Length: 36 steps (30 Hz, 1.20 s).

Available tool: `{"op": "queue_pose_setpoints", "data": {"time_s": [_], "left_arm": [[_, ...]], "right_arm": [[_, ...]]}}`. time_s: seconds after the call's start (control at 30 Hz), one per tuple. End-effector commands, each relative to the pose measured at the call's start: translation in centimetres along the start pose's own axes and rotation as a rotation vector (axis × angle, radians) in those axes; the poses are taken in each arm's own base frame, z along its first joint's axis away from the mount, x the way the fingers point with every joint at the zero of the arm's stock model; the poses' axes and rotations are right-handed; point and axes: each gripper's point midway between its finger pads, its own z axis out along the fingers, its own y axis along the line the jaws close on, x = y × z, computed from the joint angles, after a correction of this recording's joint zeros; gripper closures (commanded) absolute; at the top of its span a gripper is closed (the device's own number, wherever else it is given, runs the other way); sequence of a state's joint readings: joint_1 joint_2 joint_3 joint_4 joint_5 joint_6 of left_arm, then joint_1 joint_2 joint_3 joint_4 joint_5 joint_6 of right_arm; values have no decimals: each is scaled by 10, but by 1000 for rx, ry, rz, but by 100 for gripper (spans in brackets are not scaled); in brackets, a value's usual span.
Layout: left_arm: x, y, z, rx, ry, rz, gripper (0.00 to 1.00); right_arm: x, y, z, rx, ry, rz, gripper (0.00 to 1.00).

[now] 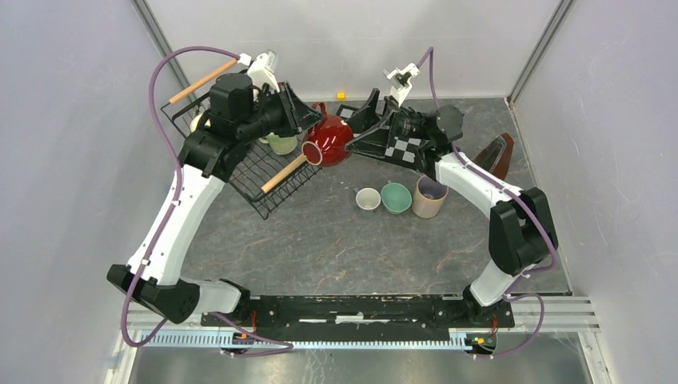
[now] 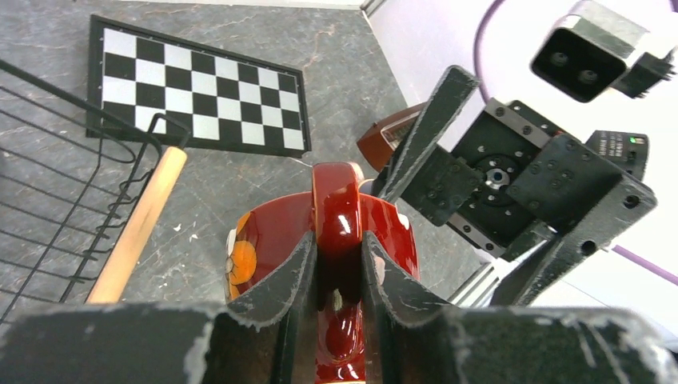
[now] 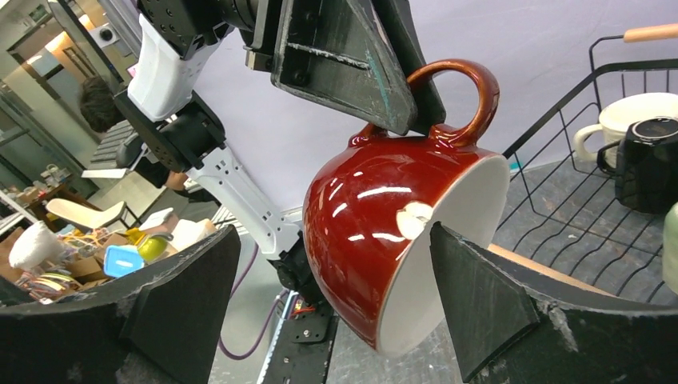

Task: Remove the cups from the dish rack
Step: Place the cup at the center of the board.

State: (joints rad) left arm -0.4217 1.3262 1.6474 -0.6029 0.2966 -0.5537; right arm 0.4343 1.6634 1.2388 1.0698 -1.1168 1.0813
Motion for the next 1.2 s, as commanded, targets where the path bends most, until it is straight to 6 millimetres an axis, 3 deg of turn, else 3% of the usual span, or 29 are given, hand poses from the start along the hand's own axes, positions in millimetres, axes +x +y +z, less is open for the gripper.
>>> {"op": "queue_pose_setpoints", "data": {"time_s": [0.0,0.37,0.6,0.87,0.97,1.0,1.17], "left_arm": [[-44,-57,-15,210,-149,63,98],[-46,-72,-8,296,-154,81,98],[-43,-76,-2,335,-149,70,98],[-38,-76,2,359,-138,53,98],[-36,-74,6,356,-123,43,98],[-35,-73,7,354,-120,41,94],[-33,-68,7,330,-121,40,44]], "right_arm": [[-1,20,1,-79,1,-31,7],[-1,51,-6,-172,-25,-27,35],[-6,61,-6,-189,-32,-39,58],[-12,71,-6,-205,-39,-54,97],[-16,75,-7,-202,-45,-64,100],[-17,76,-7,-197,-45,-62,100],[-23,71,-5,-136,-51,-76,100]]}}
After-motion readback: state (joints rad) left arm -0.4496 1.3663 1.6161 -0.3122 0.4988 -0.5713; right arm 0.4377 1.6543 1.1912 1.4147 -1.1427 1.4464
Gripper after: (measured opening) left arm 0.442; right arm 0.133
